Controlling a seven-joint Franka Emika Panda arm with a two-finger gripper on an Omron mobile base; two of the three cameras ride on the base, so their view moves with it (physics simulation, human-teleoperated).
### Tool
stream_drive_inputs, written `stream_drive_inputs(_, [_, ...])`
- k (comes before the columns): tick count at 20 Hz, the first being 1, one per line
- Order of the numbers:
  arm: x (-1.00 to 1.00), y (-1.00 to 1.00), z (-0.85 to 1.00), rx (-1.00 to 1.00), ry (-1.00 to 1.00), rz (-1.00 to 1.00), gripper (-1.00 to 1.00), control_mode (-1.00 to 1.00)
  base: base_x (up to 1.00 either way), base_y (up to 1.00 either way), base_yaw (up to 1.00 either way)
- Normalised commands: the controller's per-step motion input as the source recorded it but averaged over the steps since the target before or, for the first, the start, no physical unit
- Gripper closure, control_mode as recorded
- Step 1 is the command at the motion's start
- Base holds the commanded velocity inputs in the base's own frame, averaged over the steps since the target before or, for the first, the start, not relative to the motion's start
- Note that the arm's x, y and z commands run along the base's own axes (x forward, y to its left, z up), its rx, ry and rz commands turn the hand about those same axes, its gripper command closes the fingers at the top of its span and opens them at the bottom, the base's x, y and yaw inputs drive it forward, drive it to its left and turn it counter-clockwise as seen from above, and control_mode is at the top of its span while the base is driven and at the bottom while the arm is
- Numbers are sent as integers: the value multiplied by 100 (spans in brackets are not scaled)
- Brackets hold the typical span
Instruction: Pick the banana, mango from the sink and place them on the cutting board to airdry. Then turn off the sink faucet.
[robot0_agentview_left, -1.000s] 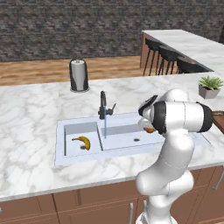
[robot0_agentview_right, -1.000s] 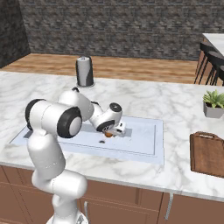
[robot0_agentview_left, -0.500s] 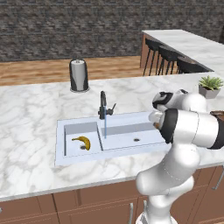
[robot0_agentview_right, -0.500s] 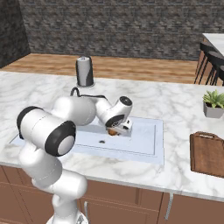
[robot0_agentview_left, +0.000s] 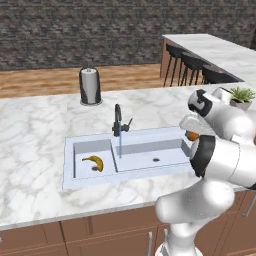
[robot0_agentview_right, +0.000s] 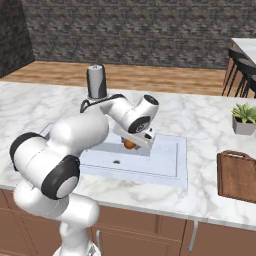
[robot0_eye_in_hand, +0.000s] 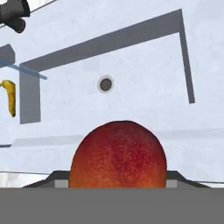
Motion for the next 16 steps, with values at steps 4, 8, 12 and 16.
stream_drive_inputs(4, [-57, 51, 25, -16, -7, 8, 100, -100, 0, 0, 0])
stream_drive_inputs(8, [-53, 72, 17, -26, -14, 1, 100, -100, 0, 0, 0])
stream_drive_inputs(12, [-55, 30, 57, -19, -7, 0, 100, -100, 0, 0, 0])
stream_drive_inputs(16, [-79, 0, 62, -7, 0, 0, 100, -100, 0, 0, 0])
